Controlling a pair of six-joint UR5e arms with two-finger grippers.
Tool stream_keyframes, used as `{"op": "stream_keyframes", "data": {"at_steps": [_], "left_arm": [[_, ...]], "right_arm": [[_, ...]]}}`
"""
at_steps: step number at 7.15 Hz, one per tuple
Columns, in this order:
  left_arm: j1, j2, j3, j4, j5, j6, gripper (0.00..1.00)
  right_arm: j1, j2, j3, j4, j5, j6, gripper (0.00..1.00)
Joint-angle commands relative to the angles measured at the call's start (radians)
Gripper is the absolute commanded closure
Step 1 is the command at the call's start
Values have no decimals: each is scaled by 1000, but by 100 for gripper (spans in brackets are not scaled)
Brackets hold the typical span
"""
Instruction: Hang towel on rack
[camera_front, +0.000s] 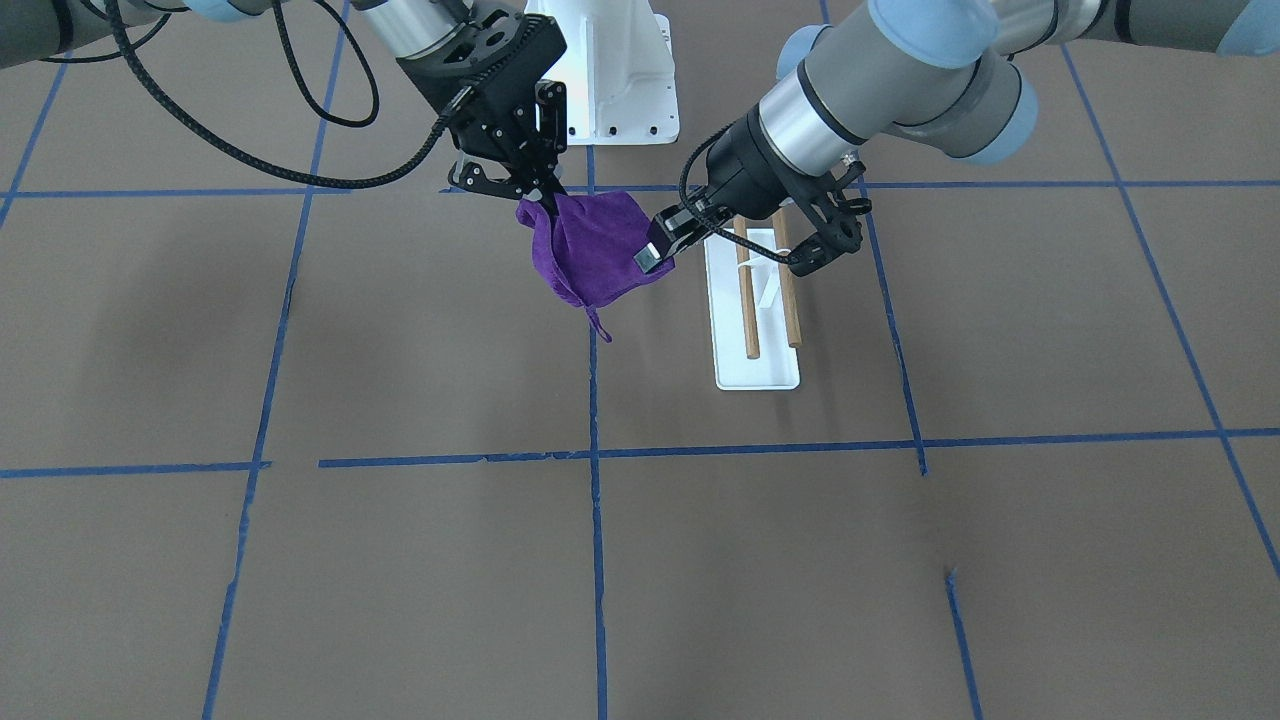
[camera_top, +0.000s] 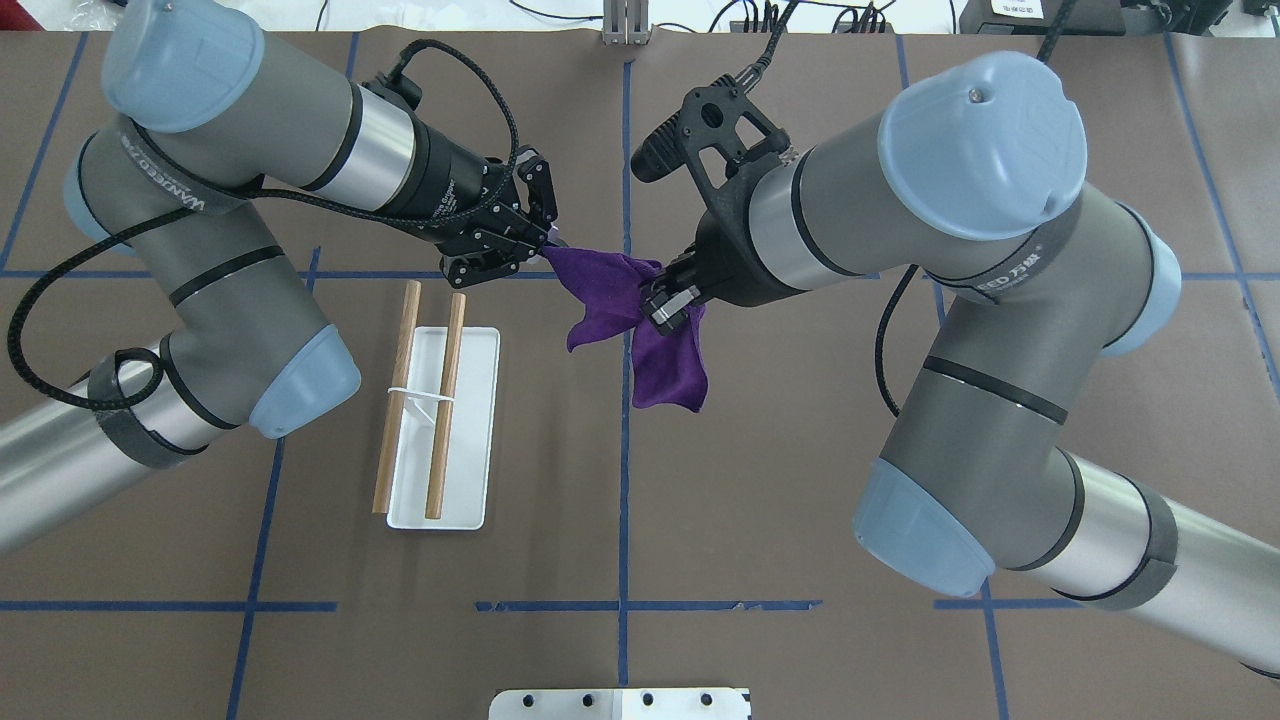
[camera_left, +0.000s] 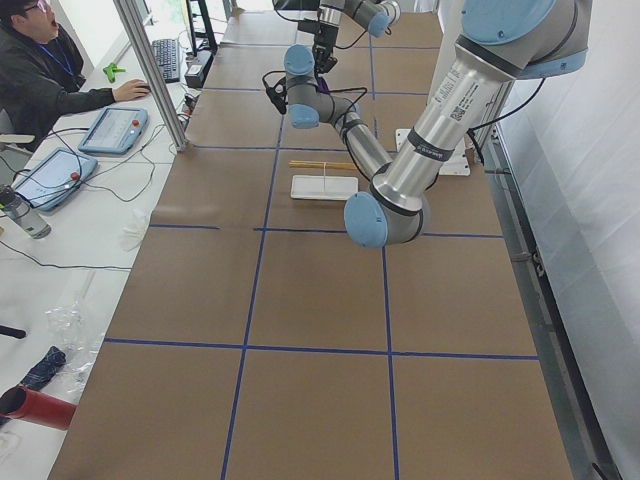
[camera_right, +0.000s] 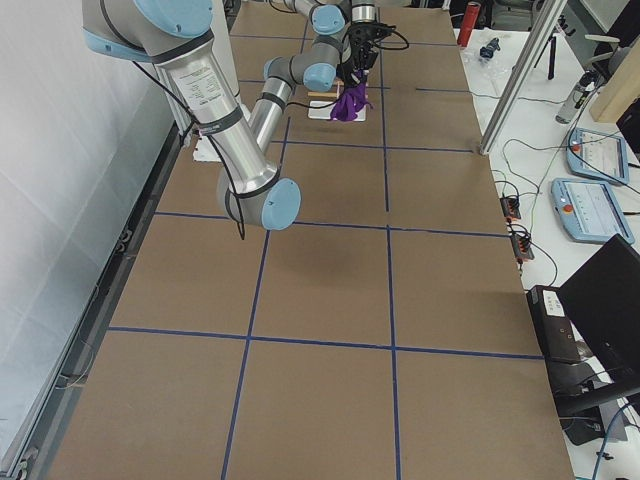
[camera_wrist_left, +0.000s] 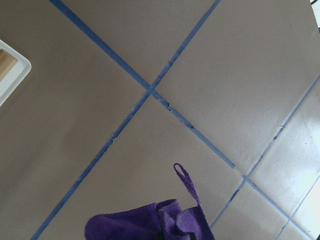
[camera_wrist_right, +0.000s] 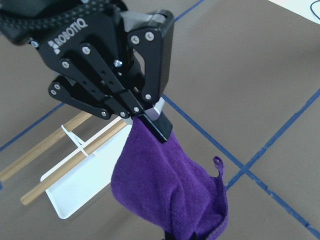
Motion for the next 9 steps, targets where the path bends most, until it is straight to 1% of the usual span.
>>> {"op": "stream_keyframes", "data": {"at_steps": [1,2,3,4,5,7,8,9], "left_arm": [[-2,6,-9,2,2,0,100],[-7,28,-40,2,1,3,100],[-7,67,-81,2,-3,21,100],[-8,98,-104,2,-7,38,100],[-10,137,-121,2,-7,64,100],[-43,221,-138,3,-7,176,100],[-50,280,-143,2,-6,242,100],[-60,337,-152,2,-1,314,100]], "right_arm": [[2,-9,-4,-23,18,65,0],[13,-6,-4,-145,60,67,0],[51,-6,-4,-255,109,67,0],[85,-12,-7,-308,139,65,0],[111,-19,-19,-354,152,58,0],[163,-76,-56,-374,163,39,0],[197,-120,-61,-377,166,-15,0],[234,-148,-67,-412,166,-113,0]]}}
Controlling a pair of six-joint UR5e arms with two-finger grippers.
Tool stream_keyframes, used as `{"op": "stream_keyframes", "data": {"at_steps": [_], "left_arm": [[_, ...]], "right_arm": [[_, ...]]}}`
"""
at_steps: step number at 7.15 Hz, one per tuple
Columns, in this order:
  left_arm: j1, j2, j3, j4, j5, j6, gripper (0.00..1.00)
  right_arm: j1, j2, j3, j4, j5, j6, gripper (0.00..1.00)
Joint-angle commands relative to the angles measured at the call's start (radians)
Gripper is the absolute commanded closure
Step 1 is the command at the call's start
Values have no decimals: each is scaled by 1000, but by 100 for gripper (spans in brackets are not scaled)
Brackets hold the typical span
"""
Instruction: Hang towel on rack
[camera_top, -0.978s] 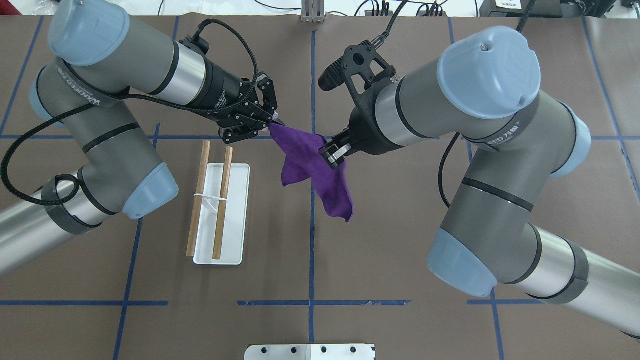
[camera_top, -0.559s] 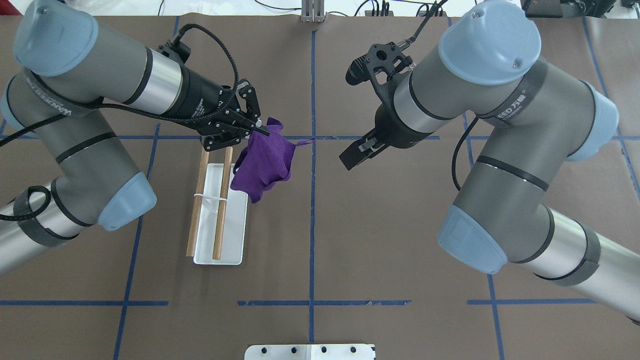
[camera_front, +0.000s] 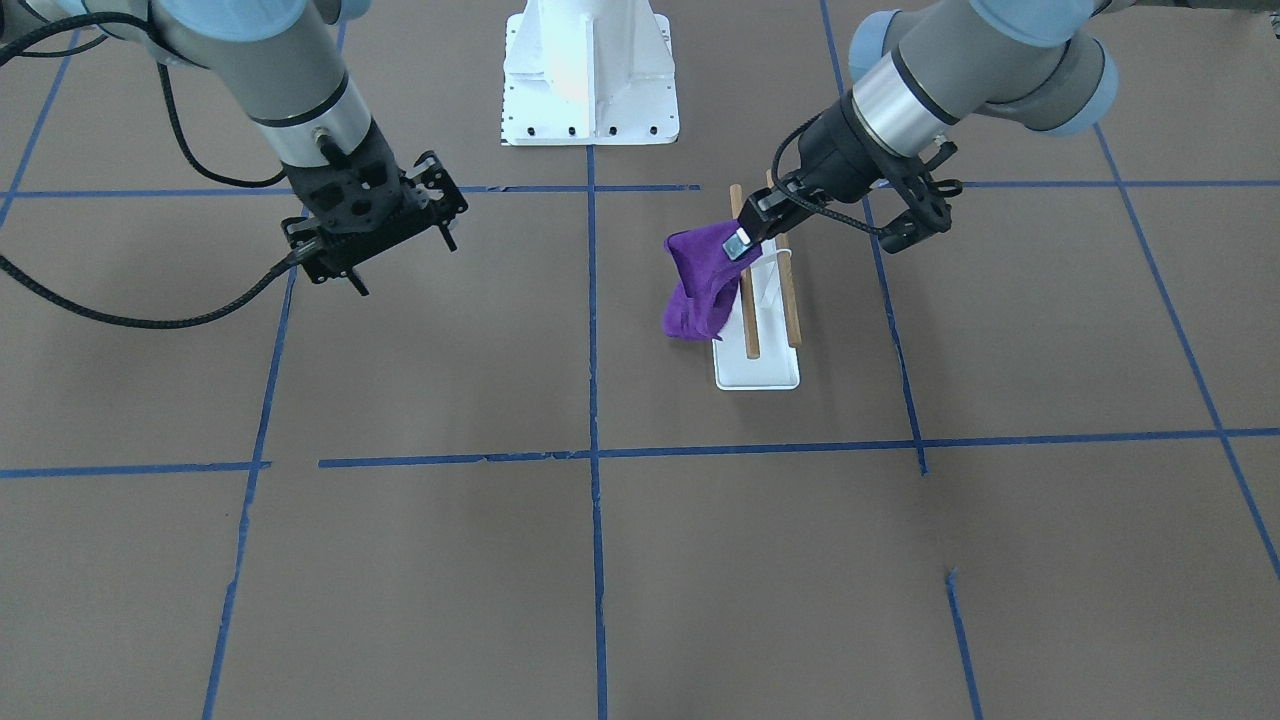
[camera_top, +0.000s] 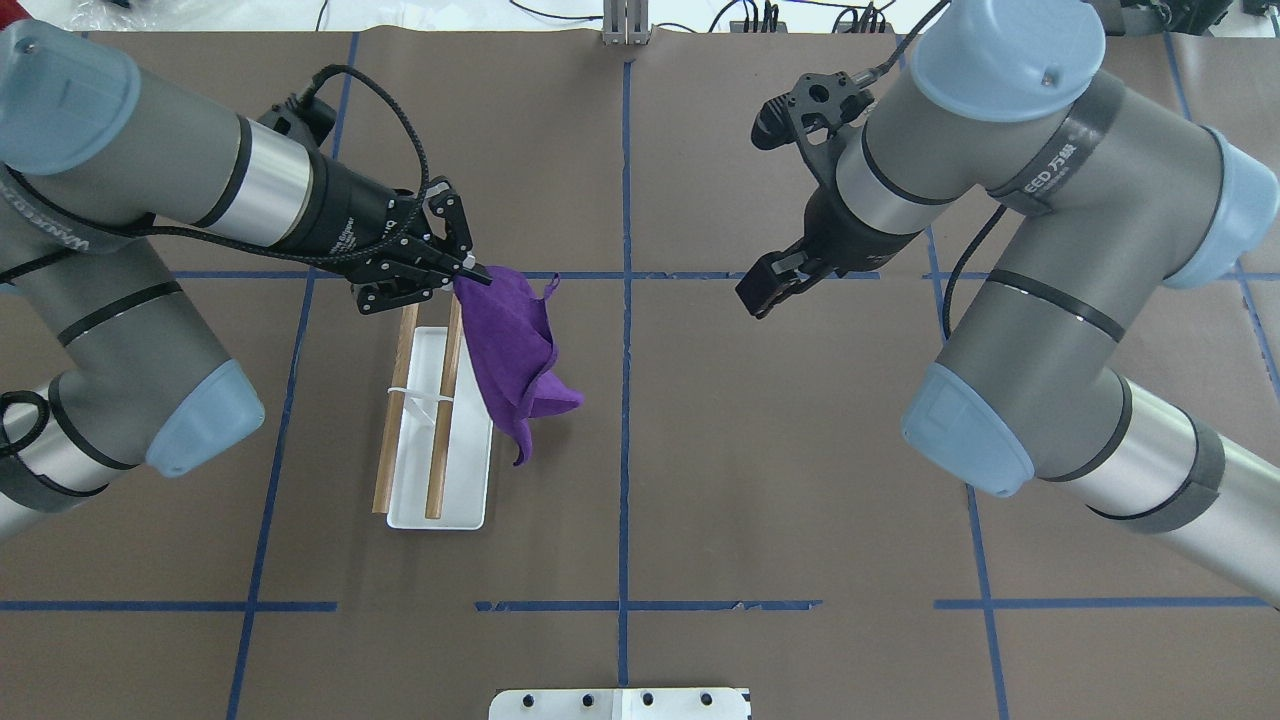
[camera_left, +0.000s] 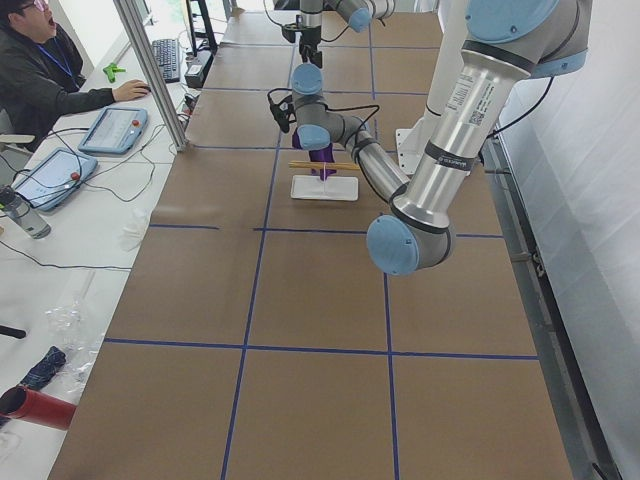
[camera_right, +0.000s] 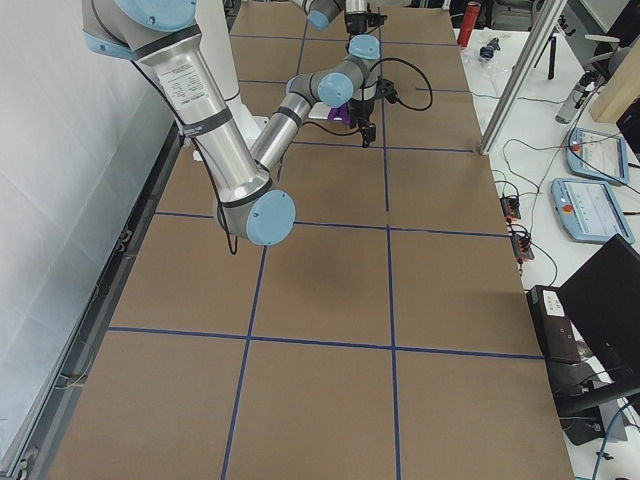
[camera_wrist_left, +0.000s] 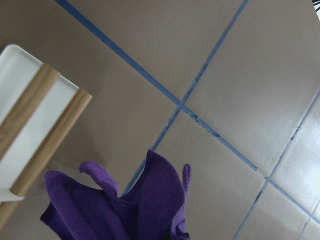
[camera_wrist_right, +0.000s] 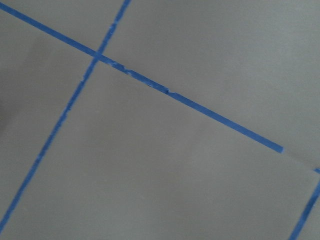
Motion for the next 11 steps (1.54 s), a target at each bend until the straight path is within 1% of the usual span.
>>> {"op": "stream_keyframes", "data": {"at_steps": [1,2,3,5,6,7,8,9,10,11], "left_arm": [[-41,124,-11,-1,5,167,100],[-53,160,-10,-1,6,230,100],[-53,180,-1,-1,9,270,100],[-53,197,10,-1,10,289,100],[-50,201,19,-1,10,288,88],[-49,201,24,-1,27,289,35],[-44,201,36,-1,56,291,11],[-42,200,38,-2,58,294,0],[-45,201,38,1,58,347,0],[-48,226,33,1,58,405,0]], "right_arm": [[92,-49,-20,-89,3,-222,0],[127,-72,-25,-131,1,-322,0],[176,-116,-29,-130,6,-374,0],[256,-173,-49,-128,73,-512,0],[281,-192,-52,-129,75,-543,0],[296,-197,-60,-131,79,-557,0],[316,-222,-61,-128,104,-559,0],[334,-236,-63,-125,119,-562,0],[348,-247,-64,-131,122,-560,0],[382,-297,-64,-122,145,-553,0]]}}
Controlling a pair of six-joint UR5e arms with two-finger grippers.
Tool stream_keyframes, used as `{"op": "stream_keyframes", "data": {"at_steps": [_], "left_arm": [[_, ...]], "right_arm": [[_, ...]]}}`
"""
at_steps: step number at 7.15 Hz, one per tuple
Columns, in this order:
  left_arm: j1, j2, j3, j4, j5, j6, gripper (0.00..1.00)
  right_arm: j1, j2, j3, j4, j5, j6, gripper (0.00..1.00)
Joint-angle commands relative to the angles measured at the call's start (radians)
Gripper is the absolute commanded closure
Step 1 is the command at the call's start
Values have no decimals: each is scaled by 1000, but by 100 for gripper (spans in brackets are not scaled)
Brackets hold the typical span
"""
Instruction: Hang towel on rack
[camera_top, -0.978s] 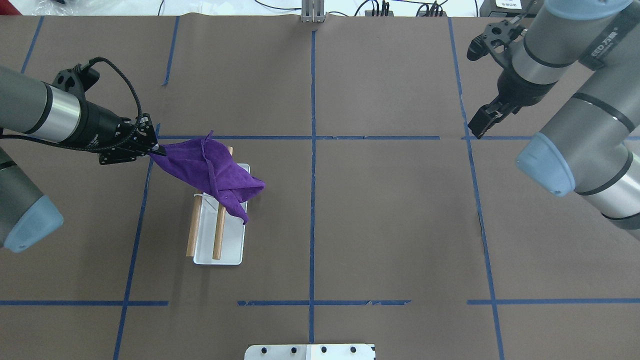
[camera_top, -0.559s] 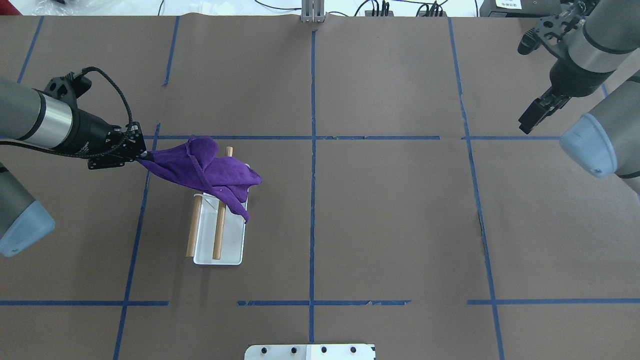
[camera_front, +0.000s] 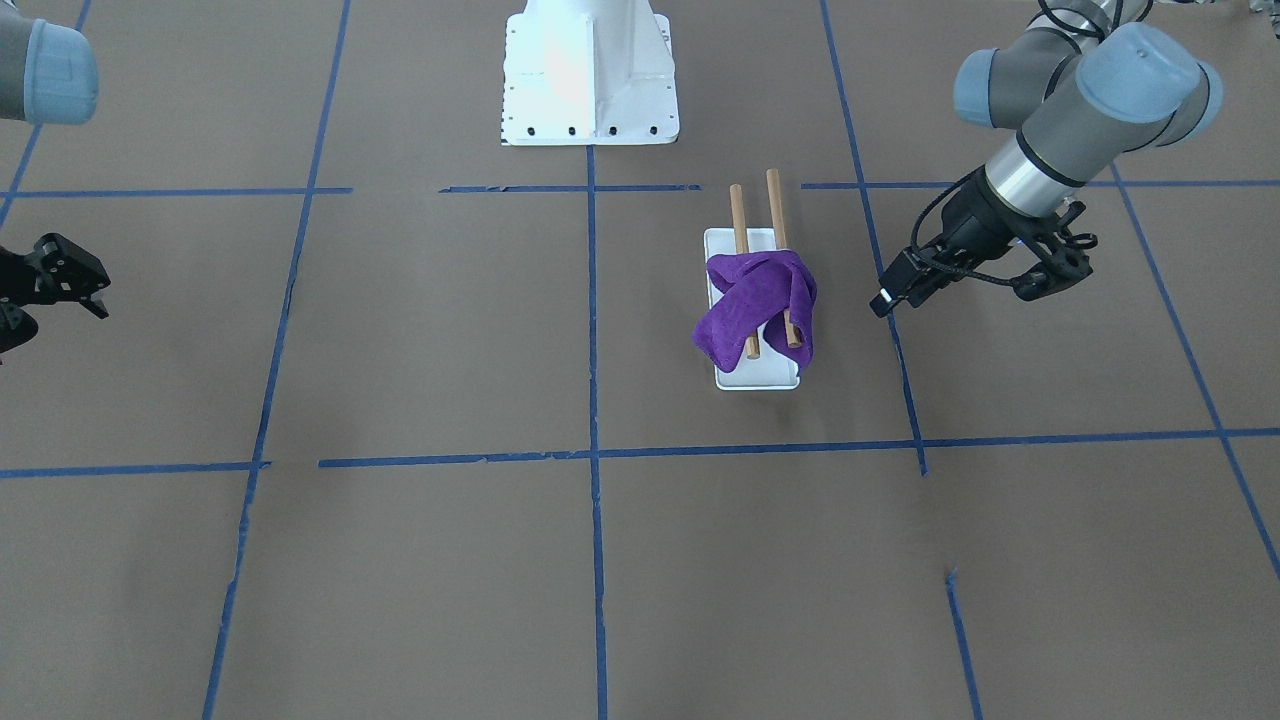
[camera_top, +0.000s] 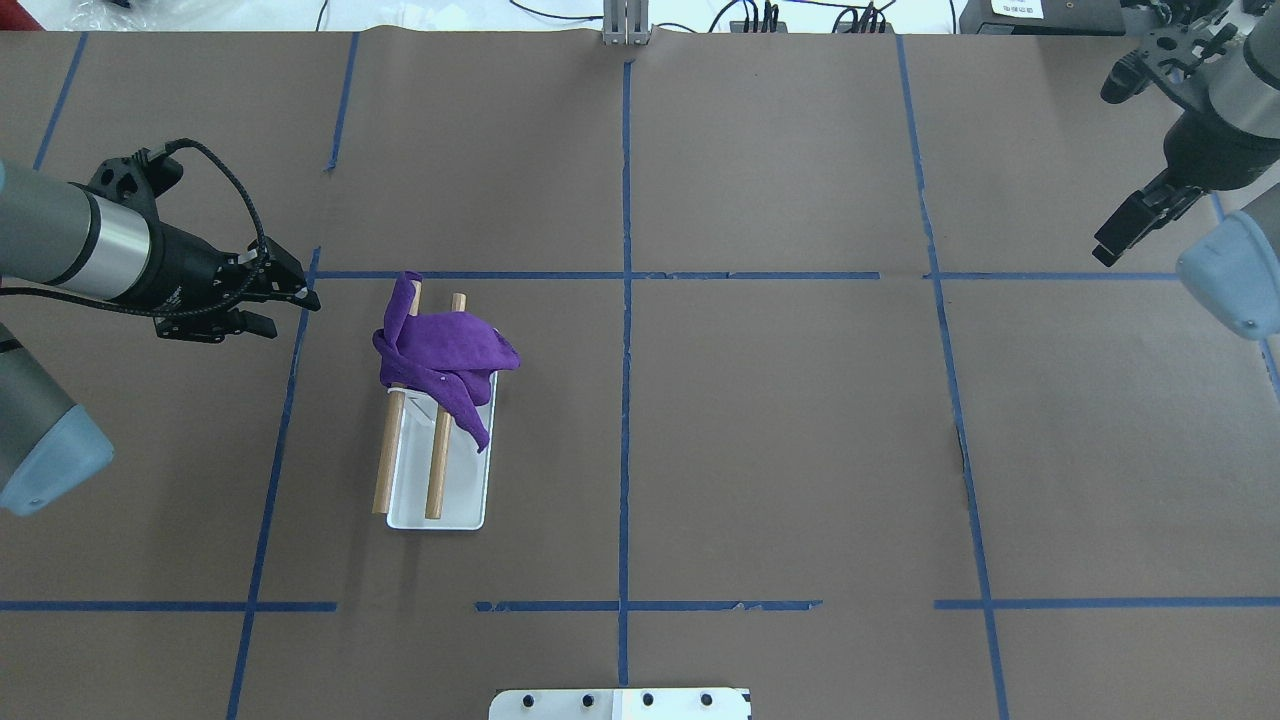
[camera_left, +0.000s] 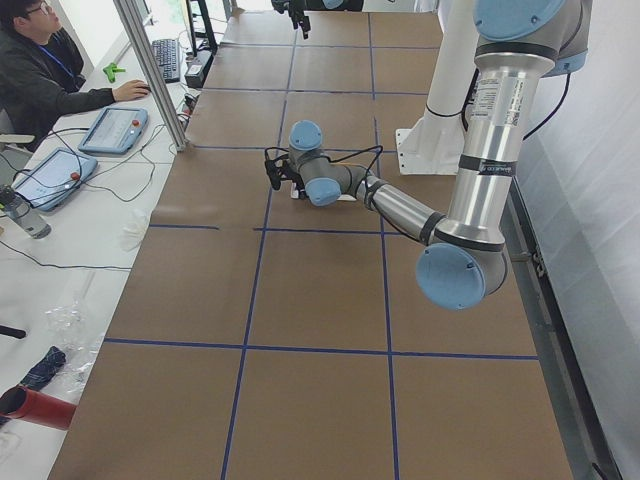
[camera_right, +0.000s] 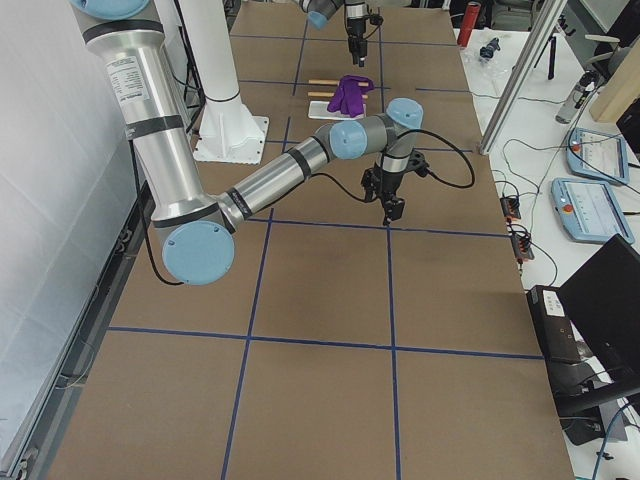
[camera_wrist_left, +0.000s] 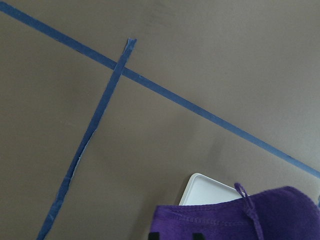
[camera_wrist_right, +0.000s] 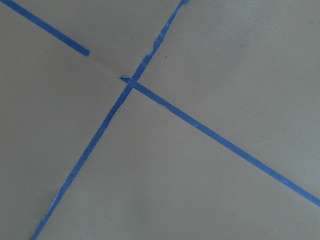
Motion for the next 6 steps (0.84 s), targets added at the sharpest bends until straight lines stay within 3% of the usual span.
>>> {"op": "stream_keyframes", "data": {"at_steps": [1,2,4,6], "left_arm": [[-7,57,-6,2,2,194,0],[-10,112,-10,4,2,374,0],[-137,200,10,18,-5,813,0],[-278,238,25,164,-5,1216,0]], "right_arm": [[86,-95,-2,12,48,-6,0],[135,-154,-2,13,45,-85,0],[250,-214,-80,15,48,-206,0],[331,-363,-136,244,49,-206,0]]}}
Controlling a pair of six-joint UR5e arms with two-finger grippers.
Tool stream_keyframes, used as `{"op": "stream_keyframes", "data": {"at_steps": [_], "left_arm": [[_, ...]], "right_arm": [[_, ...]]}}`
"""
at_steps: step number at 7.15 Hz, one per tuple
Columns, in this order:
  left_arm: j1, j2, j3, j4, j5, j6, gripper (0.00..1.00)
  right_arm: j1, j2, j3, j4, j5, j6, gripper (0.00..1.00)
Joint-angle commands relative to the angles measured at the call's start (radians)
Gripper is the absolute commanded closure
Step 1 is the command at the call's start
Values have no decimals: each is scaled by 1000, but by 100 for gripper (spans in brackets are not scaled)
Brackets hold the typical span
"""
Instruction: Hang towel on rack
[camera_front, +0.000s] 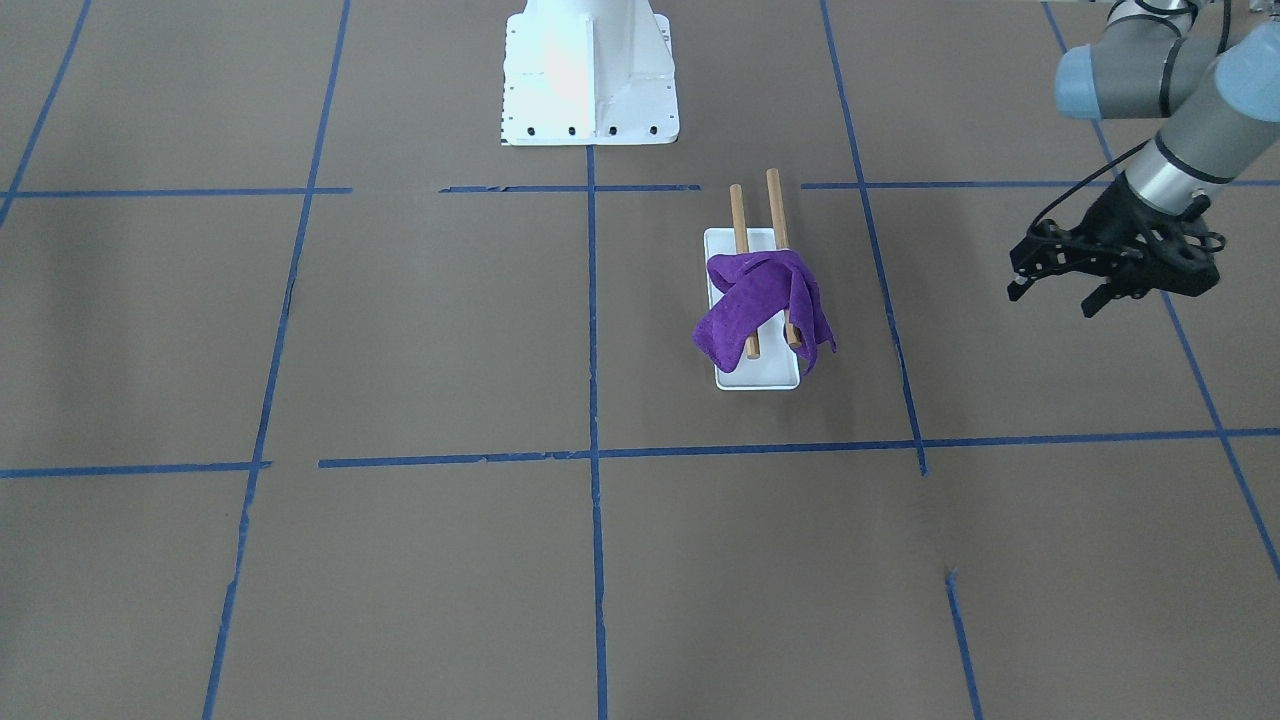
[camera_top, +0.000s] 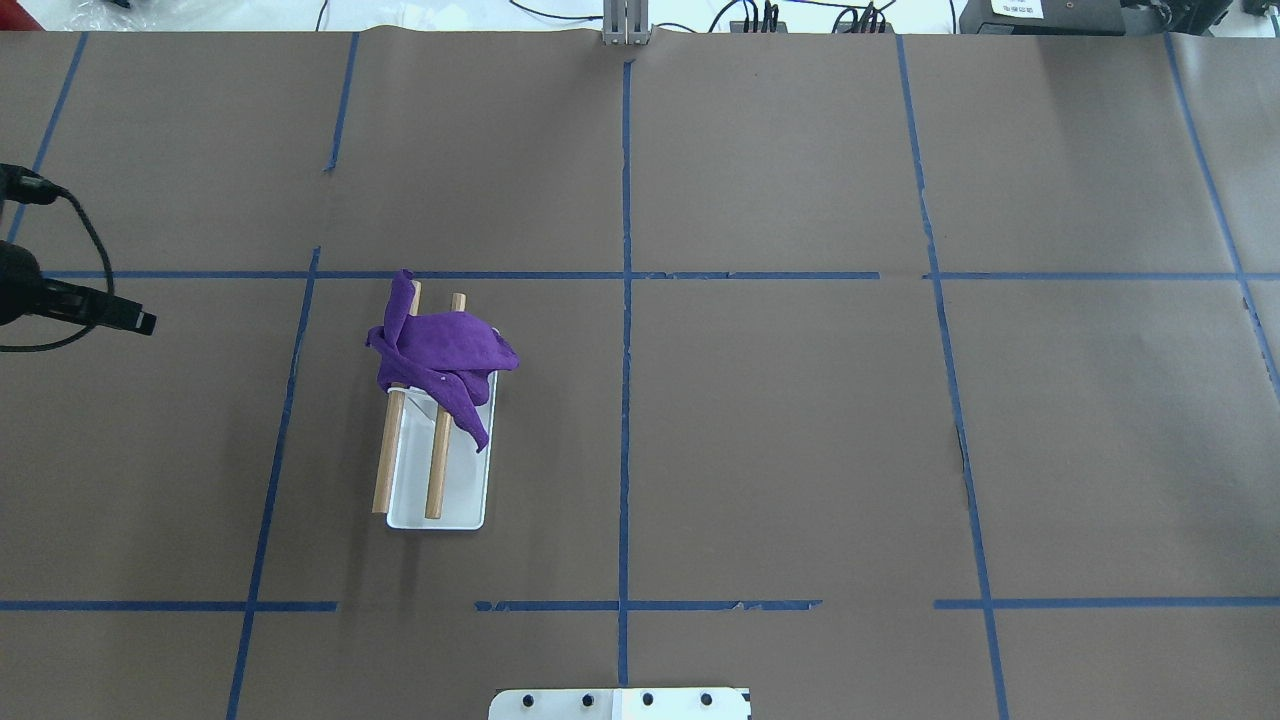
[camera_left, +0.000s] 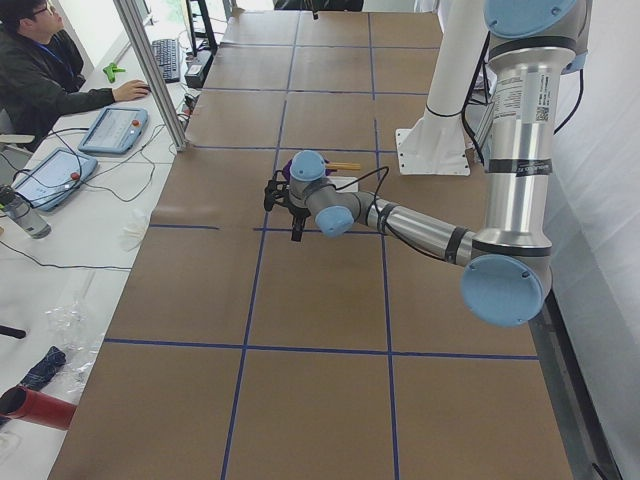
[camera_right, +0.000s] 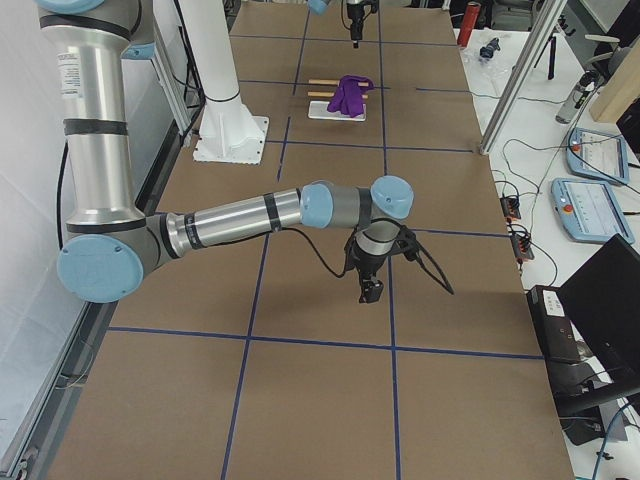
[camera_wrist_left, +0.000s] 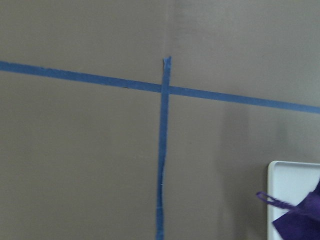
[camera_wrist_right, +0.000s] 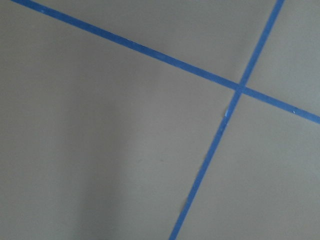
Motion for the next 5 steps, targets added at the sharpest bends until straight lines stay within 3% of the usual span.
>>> {"op": "stream_keyframes", "data": {"at_steps": [1,3,5], "left_arm": [[-174,26,14,179,-2,422,0],[-351,23,30,366,-5,546,0],[-402,23,46,480,-7,551,0]], "right_arm": [[94,-129,-69,185,14,1,0],[128,-146,-71,184,45,38,0],[127,-143,-64,185,48,61,0]]}}
